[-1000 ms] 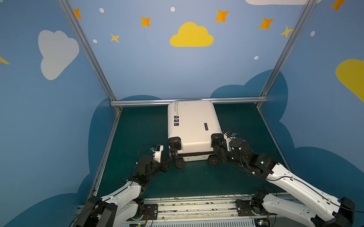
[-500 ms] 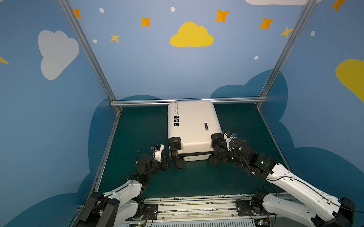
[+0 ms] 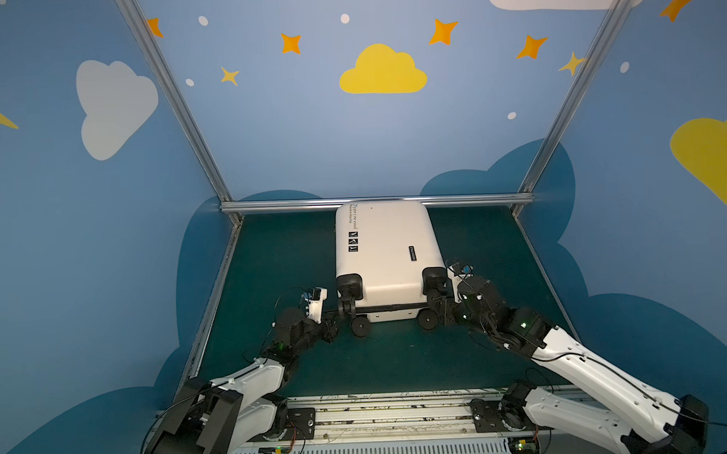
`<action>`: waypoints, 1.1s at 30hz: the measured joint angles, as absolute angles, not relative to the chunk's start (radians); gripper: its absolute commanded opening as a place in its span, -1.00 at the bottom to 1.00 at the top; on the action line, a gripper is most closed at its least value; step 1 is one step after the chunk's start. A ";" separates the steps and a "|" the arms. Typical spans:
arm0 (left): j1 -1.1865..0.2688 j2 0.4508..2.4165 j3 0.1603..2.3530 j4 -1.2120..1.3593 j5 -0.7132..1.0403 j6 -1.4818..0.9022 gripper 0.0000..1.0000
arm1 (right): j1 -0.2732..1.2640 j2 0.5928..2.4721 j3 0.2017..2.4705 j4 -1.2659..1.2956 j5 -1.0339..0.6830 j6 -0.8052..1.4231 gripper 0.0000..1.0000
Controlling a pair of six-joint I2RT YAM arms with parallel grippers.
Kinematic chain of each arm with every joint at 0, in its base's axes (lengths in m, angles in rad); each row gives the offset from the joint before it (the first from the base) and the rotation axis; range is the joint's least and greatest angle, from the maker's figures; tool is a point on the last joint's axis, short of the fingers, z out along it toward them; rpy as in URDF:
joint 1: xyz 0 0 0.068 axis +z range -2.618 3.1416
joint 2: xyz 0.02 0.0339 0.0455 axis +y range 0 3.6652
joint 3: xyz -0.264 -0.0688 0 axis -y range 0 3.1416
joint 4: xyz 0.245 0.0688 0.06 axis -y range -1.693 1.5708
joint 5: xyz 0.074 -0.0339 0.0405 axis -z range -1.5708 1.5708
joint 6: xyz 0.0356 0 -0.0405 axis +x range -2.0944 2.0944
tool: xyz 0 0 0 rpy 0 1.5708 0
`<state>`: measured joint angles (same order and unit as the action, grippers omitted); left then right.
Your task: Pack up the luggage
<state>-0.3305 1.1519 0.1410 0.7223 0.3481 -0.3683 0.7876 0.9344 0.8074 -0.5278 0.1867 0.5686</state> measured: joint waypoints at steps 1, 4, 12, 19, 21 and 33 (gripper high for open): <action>-0.331 1.151 0.141 0.722 0.347 -0.369 -0.32 | 0.788 0.934 0.807 -0.528 0.187 0.569 -1.00; -0.331 1.152 0.141 0.723 0.347 -0.369 -0.37 | 0.788 0.933 0.807 -0.528 0.187 0.569 -1.00; -0.337 1.173 0.140 0.755 0.362 -0.370 -0.51 | 0.788 0.919 0.807 -0.529 0.191 0.570 -1.00; -0.341 1.179 0.136 0.771 0.355 -0.373 -0.42 | 0.788 0.907 0.796 -0.521 0.194 0.572 -1.00; -0.341 1.179 0.135 0.771 0.348 -0.377 -0.39 | 0.788 0.907 0.794 -0.520 0.194 0.572 -1.00; -0.346 1.179 0.105 0.740 0.271 -0.397 -0.43 | 0.788 0.900 0.785 -0.512 0.194 0.573 -1.00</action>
<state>-0.3462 1.1786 0.1055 0.7399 0.2710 -0.3969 0.7879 0.9005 0.7849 -0.5121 0.1944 0.5732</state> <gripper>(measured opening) 0.279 0.390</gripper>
